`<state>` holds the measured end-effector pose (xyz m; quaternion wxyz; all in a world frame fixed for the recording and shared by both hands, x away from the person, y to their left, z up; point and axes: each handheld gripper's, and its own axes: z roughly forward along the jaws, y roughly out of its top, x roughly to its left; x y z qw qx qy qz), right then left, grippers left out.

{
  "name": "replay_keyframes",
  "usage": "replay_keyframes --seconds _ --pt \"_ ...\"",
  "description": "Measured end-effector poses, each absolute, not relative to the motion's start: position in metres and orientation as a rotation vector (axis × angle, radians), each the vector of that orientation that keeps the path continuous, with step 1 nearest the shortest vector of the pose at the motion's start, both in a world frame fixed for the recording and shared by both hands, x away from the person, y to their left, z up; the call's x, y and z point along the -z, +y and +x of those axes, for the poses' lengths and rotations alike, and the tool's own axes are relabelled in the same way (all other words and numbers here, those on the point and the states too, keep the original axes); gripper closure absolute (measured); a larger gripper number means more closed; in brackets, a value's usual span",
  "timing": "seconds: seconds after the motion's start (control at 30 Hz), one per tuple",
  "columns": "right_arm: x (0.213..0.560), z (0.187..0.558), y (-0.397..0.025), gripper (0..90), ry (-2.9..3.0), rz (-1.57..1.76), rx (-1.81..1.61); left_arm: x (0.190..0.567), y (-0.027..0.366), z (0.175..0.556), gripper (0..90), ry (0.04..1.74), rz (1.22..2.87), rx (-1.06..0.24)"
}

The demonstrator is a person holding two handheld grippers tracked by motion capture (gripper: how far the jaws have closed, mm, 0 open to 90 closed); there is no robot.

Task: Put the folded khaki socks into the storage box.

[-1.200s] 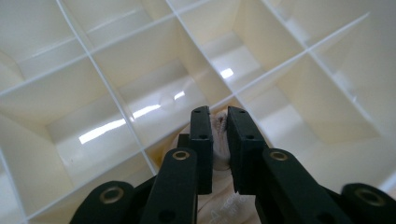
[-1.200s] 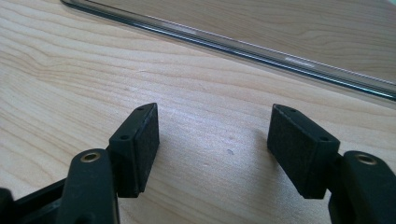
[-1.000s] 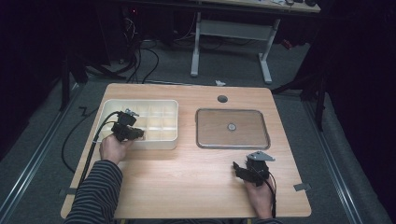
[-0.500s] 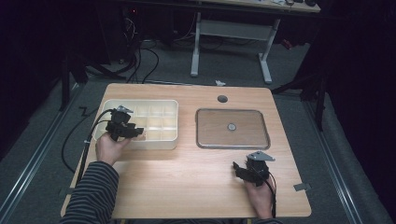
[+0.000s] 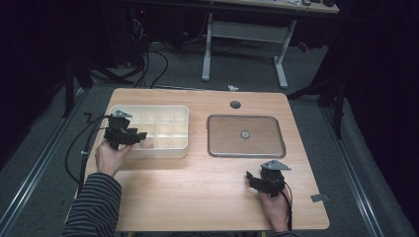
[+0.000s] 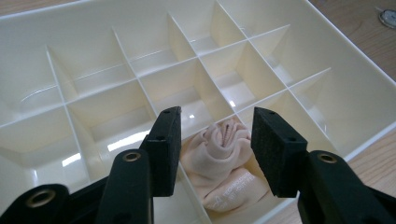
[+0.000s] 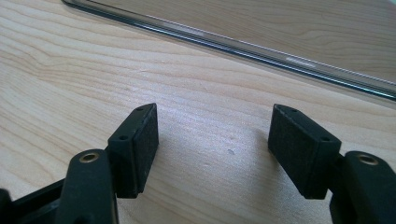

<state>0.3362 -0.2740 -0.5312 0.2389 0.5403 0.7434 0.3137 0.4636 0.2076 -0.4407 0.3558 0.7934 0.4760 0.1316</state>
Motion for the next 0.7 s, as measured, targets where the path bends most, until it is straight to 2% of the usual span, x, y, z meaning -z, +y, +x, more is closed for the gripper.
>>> replay_keyframes --seconds 0.27,0.4,0.63,0.7 --pt "0.531 0.336 -0.274 33.5 2.036 1.479 -0.859 0.437 0.216 0.457 52.2 1.246 2.018 -0.359" --pt "0.531 0.336 -0.274 33.5 2.036 1.479 -0.859 0.435 0.218 0.452 57.3 1.244 2.025 -0.401" --pt "0.531 0.336 -0.274 33.5 2.036 1.479 -0.859 0.435 0.228 0.444 54.4 1.256 1.982 -0.401" --pt "0.531 0.336 -0.274 33.5 2.036 1.479 -0.858 0.434 0.229 0.442 51.0 1.258 1.982 -0.407"
